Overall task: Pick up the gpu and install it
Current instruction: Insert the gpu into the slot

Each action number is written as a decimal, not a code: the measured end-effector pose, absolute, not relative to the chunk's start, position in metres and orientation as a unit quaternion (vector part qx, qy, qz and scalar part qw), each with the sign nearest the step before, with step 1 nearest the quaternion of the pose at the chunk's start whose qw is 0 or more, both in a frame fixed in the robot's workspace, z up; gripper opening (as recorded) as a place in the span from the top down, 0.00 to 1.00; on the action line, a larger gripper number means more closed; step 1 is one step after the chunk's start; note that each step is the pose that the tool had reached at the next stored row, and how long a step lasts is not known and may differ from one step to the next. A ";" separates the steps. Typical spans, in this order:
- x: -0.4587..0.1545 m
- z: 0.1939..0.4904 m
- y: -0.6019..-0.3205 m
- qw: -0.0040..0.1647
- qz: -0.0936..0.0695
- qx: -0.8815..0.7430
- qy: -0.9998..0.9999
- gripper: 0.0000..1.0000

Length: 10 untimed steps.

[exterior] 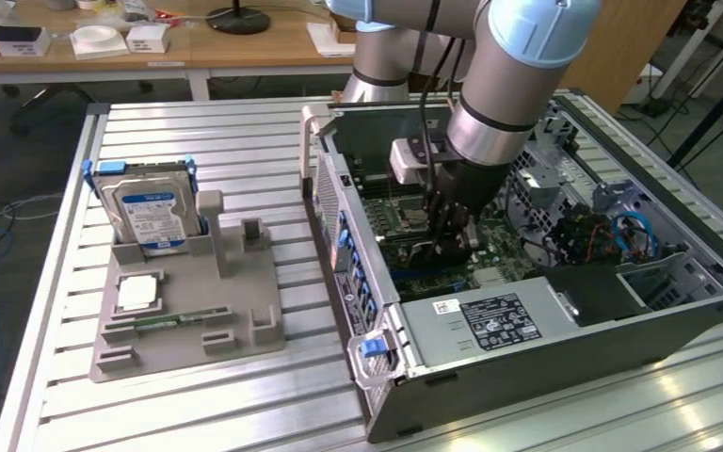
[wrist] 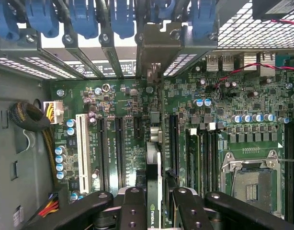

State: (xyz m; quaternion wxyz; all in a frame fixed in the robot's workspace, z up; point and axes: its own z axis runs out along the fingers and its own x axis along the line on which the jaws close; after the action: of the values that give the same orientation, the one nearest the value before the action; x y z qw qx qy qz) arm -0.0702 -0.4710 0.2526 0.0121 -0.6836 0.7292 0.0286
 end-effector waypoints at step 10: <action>-0.070 0.259 -0.470 0.012 0.029 -0.684 0.729 0.74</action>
State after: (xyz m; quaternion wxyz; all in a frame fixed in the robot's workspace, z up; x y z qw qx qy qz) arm -0.0702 -0.4702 0.2587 0.0122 -0.6836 0.7292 0.0287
